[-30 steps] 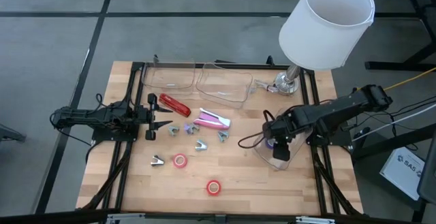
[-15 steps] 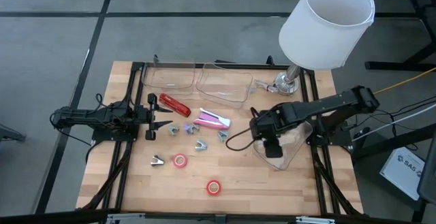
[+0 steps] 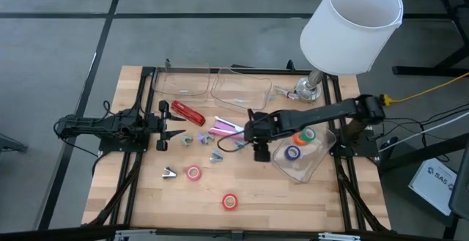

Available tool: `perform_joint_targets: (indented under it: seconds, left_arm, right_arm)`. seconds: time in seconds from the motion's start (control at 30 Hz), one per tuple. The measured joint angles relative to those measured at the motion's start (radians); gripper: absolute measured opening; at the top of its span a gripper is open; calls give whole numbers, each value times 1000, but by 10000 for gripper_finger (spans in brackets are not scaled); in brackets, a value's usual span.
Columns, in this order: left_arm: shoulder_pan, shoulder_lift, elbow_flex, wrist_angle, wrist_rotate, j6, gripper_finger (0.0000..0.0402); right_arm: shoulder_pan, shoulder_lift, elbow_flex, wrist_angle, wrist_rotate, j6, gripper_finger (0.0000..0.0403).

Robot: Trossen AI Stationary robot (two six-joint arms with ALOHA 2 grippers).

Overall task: Pick and place Stapler, Stapler remover, tape
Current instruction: Put the right blue staple remover into the top right transparent bin

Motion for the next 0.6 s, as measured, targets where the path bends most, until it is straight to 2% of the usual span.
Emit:
perform_joint_targets:
  seconds: [0.4, 0.6]
  left_arm:
    - [0, 0, 0, 0, 0, 0, 182]
    - [0, 0, 0, 0, 0, 0, 182]
  right_arm:
    - [-46, 128, 0, 135, -51, 249, 190]
    - [-46, 172, 0, 176, -90, 351, 150]
